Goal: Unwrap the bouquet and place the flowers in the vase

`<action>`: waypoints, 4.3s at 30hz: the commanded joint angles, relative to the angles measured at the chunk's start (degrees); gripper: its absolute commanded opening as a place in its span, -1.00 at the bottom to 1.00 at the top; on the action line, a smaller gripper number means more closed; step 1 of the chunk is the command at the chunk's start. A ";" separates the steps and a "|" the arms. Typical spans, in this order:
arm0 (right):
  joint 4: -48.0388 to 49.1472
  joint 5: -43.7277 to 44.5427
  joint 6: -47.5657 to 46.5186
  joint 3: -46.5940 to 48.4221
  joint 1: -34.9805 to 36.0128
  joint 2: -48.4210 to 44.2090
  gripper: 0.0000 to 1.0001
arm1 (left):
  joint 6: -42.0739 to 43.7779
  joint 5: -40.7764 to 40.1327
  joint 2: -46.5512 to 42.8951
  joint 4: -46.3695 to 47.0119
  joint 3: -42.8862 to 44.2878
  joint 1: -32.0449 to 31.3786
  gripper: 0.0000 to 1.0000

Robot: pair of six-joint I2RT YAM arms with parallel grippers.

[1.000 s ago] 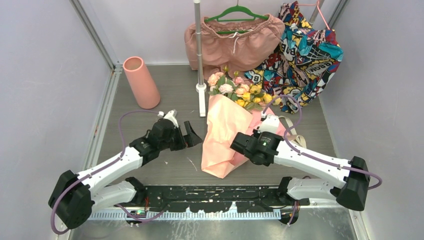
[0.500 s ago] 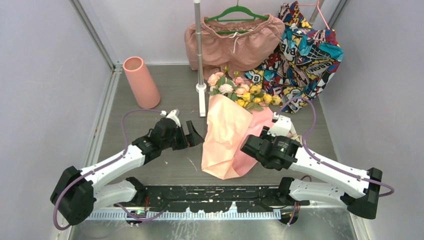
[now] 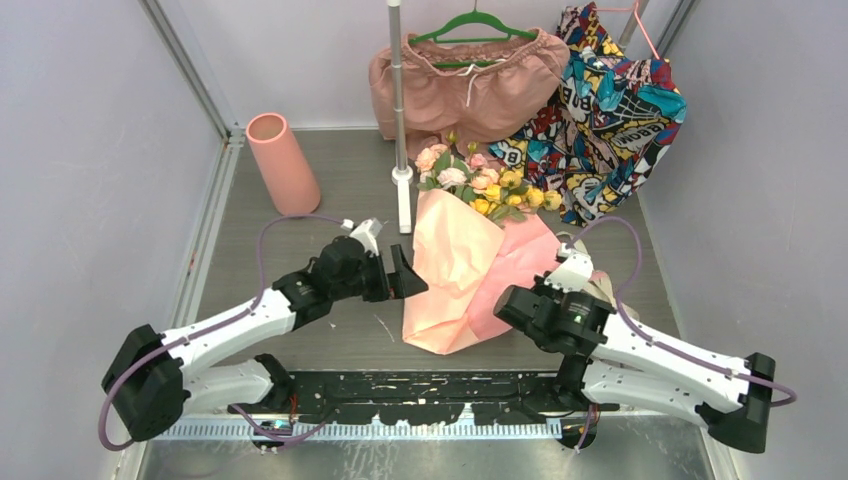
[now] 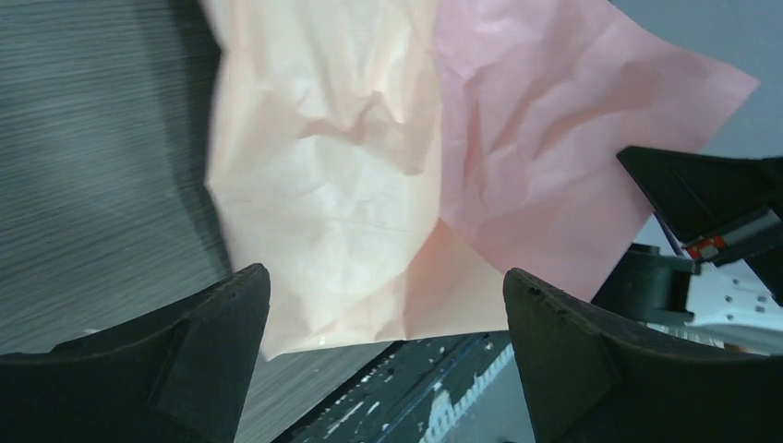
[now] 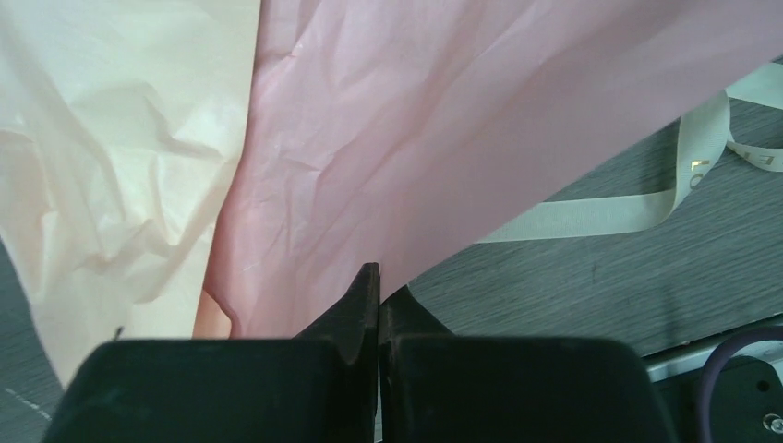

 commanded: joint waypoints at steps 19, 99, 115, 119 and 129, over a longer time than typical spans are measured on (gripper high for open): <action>-0.44 2.82 3.81 -3.07 0.21 -2.67 -0.99 | -8.52 3.35 22.64 20.38 4.95 -20.89 0.88; 50.79 -27.63 -37.22 10.48 -32.93 41.80 -0.62 | 6.89 -10.30 -3.93 -5.31 11.56 -12.06 0.85; 44.30 -22.00 -38.27 31.65 -17.31 51.96 -0.60 | 6.78 -12.71 -8.33 -9.01 9.59 -12.00 0.85; 44.07 -22.83 -38.50 36.33 -14.74 55.36 -0.60 | 6.42 -11.46 -8.07 -7.74 9.48 -12.05 0.85; 47.73 -17.79 -33.00 22.39 -20.26 38.12 -0.33 | 13.60 -9.77 2.35 -6.78 13.77 -13.94 0.84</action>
